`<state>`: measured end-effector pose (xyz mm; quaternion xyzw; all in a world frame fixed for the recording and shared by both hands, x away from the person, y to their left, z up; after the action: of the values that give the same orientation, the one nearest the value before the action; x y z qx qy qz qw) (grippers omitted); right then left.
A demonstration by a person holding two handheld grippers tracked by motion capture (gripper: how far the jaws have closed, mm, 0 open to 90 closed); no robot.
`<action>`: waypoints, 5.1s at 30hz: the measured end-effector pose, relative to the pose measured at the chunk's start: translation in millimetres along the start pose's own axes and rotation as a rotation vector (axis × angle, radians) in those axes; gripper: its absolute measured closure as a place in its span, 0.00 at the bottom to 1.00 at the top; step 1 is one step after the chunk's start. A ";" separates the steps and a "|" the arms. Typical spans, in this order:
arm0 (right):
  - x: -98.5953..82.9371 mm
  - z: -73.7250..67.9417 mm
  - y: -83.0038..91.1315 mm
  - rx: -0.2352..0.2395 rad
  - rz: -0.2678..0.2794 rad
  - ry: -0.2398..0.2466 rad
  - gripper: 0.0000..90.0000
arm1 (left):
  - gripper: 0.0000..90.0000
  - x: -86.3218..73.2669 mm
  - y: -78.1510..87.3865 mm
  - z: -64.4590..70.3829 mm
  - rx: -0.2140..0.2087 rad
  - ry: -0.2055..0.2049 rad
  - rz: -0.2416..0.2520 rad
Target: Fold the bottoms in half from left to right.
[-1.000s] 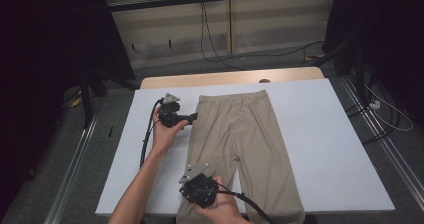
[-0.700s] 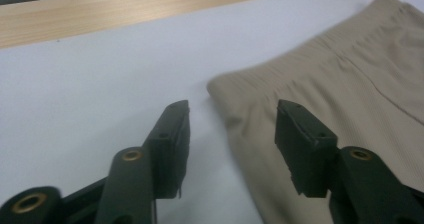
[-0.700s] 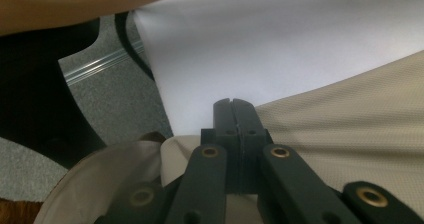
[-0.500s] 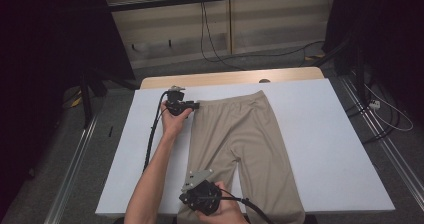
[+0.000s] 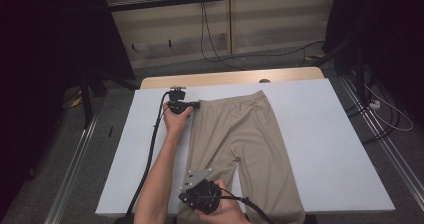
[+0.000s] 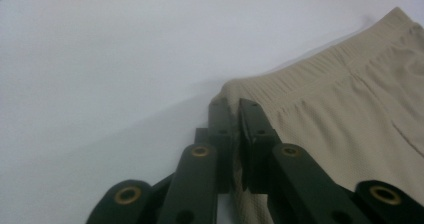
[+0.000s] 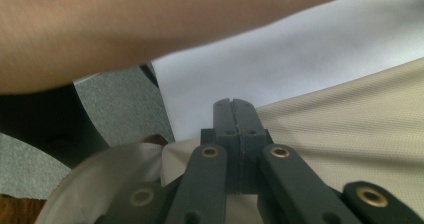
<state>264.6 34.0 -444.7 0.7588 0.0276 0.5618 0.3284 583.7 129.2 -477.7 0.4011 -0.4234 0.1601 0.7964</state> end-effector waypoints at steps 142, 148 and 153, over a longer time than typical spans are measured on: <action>-98.2 108.8 176.9 -0.307 0.079 -0.225 1.00 | 0.79 29.4 -61.1 70.3 0.135 -0.159 -0.022; -105.9 115.4 180.1 -0.339 0.043 -0.242 1.00 | 0.64 30.0 -59.5 74.8 0.111 -0.140 0.011; -110.9 118.8 180.1 -0.365 -0.008 -0.245 1.00 | 0.48 30.5 -45.6 81.8 0.098 -0.155 0.045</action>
<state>268.5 -208.1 -460.1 0.7492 -0.1115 0.4598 0.4634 584.1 34.8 -450.0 0.4412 -0.4841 0.1672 0.7369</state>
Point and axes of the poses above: each handheld gripper's, and its own axes: y roughly backward along the jaws, x roughly out of its top, z roughly to its right, the point moved 2 cm from there along -y, roughly forward along the jaws, and after that the axes turned 9 degrees about z, right-handed, at the moved point
